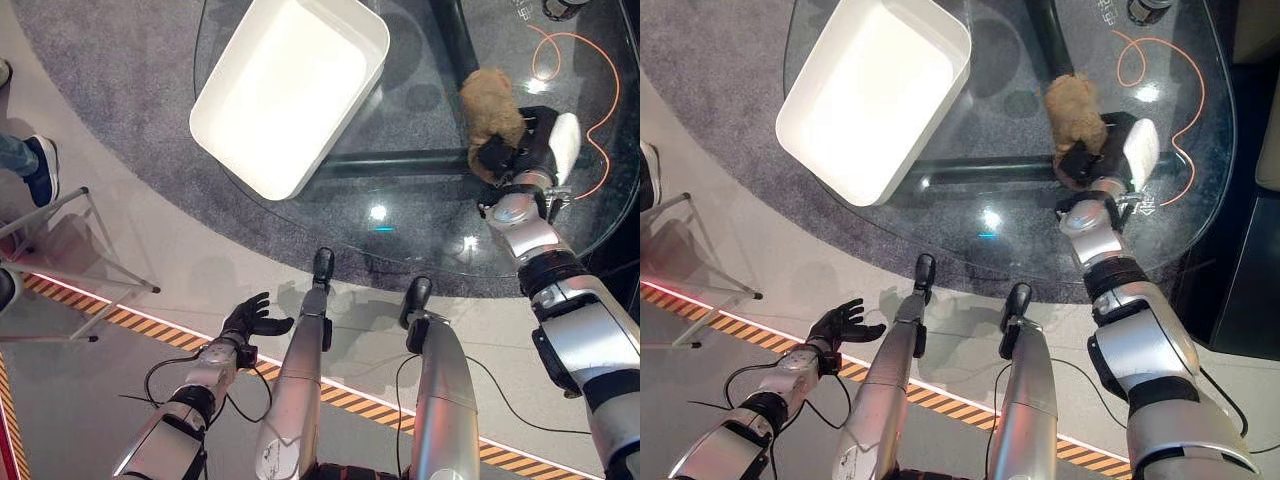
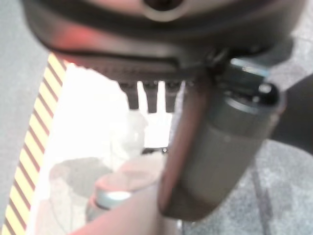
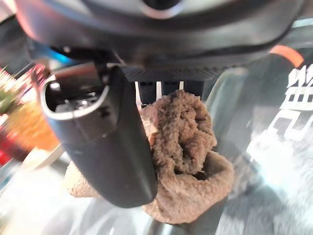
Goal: Wipe the table with a cloth and put it in the basket.
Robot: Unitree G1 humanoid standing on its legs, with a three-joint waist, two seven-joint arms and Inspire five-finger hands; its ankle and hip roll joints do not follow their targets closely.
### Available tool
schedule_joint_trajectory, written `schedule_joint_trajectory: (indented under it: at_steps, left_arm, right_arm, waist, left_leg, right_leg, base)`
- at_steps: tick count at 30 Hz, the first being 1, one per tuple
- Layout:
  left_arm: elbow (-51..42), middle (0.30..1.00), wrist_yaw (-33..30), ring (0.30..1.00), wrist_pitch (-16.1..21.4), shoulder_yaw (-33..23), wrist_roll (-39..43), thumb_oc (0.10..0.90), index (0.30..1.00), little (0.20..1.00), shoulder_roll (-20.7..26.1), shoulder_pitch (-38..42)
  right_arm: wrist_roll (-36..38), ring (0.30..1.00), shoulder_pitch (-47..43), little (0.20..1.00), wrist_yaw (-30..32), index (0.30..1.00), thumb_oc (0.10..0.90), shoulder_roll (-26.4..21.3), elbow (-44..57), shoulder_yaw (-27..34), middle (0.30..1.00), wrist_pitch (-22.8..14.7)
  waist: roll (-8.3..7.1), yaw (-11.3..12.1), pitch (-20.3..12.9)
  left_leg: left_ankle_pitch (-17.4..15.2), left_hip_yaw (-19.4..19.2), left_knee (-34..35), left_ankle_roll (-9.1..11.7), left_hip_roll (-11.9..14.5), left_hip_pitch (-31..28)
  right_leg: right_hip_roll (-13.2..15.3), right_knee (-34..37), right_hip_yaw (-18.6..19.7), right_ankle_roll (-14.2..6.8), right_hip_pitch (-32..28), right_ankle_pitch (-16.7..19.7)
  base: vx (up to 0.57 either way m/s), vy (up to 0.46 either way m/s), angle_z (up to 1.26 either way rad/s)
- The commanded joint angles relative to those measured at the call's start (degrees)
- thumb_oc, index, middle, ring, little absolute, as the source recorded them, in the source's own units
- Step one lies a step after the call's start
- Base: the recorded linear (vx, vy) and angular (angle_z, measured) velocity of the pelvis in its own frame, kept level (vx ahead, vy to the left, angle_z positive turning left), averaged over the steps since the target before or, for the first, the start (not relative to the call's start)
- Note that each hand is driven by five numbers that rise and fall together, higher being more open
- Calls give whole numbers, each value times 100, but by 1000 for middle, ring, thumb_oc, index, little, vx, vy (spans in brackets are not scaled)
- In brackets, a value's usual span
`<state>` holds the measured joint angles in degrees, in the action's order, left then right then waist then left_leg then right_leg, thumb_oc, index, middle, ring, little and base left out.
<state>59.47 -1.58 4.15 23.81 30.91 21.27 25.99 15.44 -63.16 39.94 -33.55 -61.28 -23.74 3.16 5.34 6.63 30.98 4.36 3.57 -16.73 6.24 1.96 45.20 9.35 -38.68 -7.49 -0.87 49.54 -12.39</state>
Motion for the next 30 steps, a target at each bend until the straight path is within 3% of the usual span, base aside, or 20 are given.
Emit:
schedule_joint_trajectory:
  at_steps: [1,2,3,7,16,30]
  left_arm:
    - [102,900,51,900,101,-198,149,800,900,900,288,-400]
    - [105,900,56,900,91,-190,155,800,900,900,292,-436]
    - [84,900,40,900,67,-221,168,800,900,900,321,-388]
    - [93,900,64,900,26,-256,182,800,900,900,391,-337]
    - [207,900,157,900,-44,-284,216,800,900,900,494,-219]
    - [268,900,159,900,-2,-253,234,800,900,900,453,-176]
  right_arm:
    - [743,300,120,200,991,300,100,-1489,-1022,589,300,15]
    - [828,300,179,200,1017,300,100,-1492,-1046,611,300,1]
    - [999,300,215,200,1081,300,100,-1540,-1065,739,300,20]
    - [1544,300,379,200,1083,300,100,-1621,-1133,965,300,-57]
    - [1692,300,374,200,1007,300,100,-1629,-1155,1013,300,-178]
    - [115,300,-145,200,919,300,100,-1393,-231,188,300,-90]
  waist:
    - [87,-160,-119]
    - [86,-161,-119]
    - [60,-177,-119]
    - [2,-211,-119]
    - [-37,-238,-119]
    - [-43,-234,-119]
  left_leg:
    - [-616,-326,-904,-551,-290,160]
    - [-792,-299,-950,-529,-290,36]
    - [-628,-312,-914,-554,-274,168]
    - [-625,-305,-882,-553,-260,159]
    - [-607,-273,-830,-541,-257,137]
    - [-590,-284,-763,-518,-282,115]
  right_leg:
    - [-281,721,-232,-152,-19,856]
    - [-297,645,-175,-208,-120,689]
    - [-297,718,-215,-162,-15,857]
    - [-333,779,-198,-181,-38,886]
    - [-363,846,-174,-202,-64,916]
    - [-367,939,-184,-190,-98,899]
  base:
    - [4,-32,4]
    - [-64,-34,3]
    - [5,-31,1]
    - [-16,-12,-1]
    - [2,-7,-4]
    - [0,0,0]
